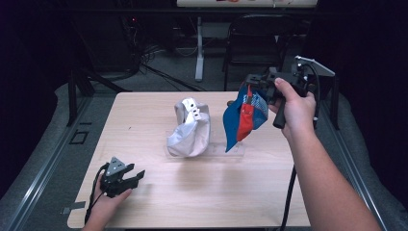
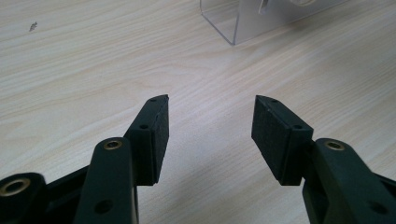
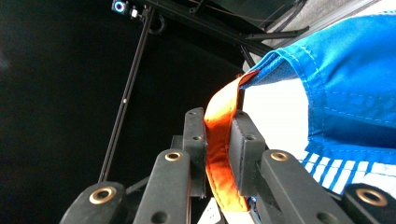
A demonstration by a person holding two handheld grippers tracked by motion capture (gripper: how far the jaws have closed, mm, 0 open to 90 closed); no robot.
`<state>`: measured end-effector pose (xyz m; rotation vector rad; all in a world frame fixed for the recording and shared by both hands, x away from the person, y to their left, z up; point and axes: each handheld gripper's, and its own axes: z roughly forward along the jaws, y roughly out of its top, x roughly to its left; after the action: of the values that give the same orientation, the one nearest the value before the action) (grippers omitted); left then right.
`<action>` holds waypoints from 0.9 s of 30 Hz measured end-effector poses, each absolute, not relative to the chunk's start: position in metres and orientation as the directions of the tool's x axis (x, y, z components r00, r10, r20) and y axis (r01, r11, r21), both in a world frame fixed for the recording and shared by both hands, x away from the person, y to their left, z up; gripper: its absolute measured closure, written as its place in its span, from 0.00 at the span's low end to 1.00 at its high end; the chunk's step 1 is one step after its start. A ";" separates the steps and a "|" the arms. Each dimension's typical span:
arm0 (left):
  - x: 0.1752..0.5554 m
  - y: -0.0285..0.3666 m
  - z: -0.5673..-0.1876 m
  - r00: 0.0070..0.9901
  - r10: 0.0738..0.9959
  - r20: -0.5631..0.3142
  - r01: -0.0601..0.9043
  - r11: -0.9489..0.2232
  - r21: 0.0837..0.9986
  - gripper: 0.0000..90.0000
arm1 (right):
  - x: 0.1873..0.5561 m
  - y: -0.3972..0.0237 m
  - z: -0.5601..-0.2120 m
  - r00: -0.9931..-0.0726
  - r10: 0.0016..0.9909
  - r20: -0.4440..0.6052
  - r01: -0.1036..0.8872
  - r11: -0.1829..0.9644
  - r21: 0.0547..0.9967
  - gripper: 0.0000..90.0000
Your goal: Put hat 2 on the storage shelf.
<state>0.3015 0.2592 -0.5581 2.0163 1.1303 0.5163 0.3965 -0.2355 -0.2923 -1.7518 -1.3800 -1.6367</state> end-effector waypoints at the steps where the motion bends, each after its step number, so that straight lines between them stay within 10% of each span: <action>1: 0.302 0.260 -0.558 0.528 0.849 -0.015 0.545 -0.325 0.772 0.52 | 0.398 -0.234 -0.292 -0.149 0.389 0.909 0.820 -0.465 0.333 0.87; 27: 0.302 0.264 -0.557 0.521 0.853 -0.014 0.543 -0.319 0.777 0.52 | 0.426 -0.225 -0.321 -0.080 0.458 0.885 0.834 -0.456 0.311 0.87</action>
<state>0.3018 0.2635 -0.5572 2.0079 1.1356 0.5234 0.4264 -0.2252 -0.3207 -1.8610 -1.3973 -1.5481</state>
